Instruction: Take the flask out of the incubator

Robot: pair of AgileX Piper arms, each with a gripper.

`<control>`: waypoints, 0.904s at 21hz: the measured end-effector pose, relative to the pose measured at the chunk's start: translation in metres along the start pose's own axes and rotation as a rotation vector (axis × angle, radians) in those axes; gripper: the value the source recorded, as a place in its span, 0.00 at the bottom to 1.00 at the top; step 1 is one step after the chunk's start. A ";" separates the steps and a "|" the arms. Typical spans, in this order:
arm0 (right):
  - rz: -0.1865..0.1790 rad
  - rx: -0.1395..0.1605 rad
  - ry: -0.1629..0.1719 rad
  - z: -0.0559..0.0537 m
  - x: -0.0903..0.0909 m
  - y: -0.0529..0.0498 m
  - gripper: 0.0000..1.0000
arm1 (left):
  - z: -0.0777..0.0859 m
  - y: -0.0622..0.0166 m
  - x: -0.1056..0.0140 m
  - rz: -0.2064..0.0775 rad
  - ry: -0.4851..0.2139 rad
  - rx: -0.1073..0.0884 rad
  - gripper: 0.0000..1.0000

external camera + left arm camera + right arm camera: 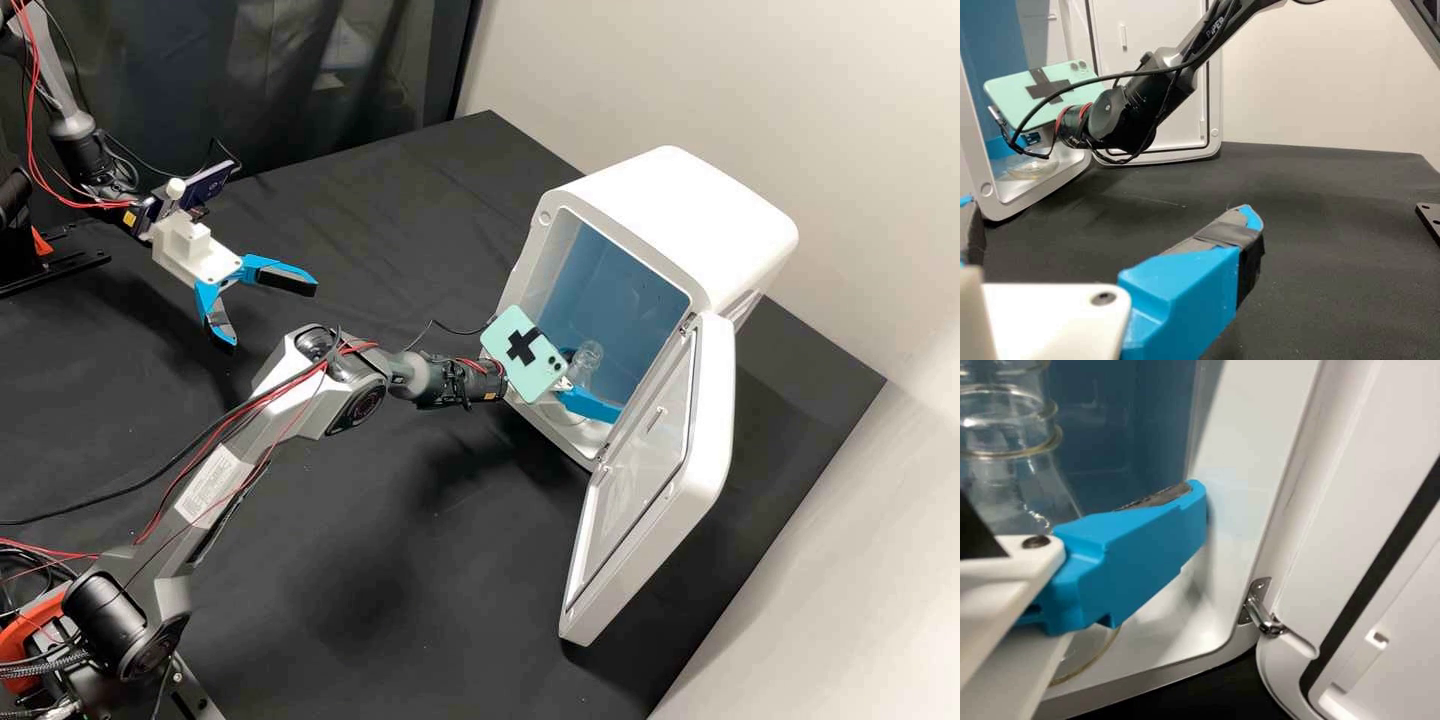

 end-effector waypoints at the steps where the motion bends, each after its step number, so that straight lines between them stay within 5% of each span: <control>1: 0.000 0.000 0.000 0.000 0.000 0.000 0.00 | 0.000 0.0000 0.000 0.000 0.000 0.000 1.00; 19: 0.006 0.010 -0.014 0.005 0.002 0.003 0.00 | 0.000 0.0001 0.000 0.001 0.002 0.000 1.00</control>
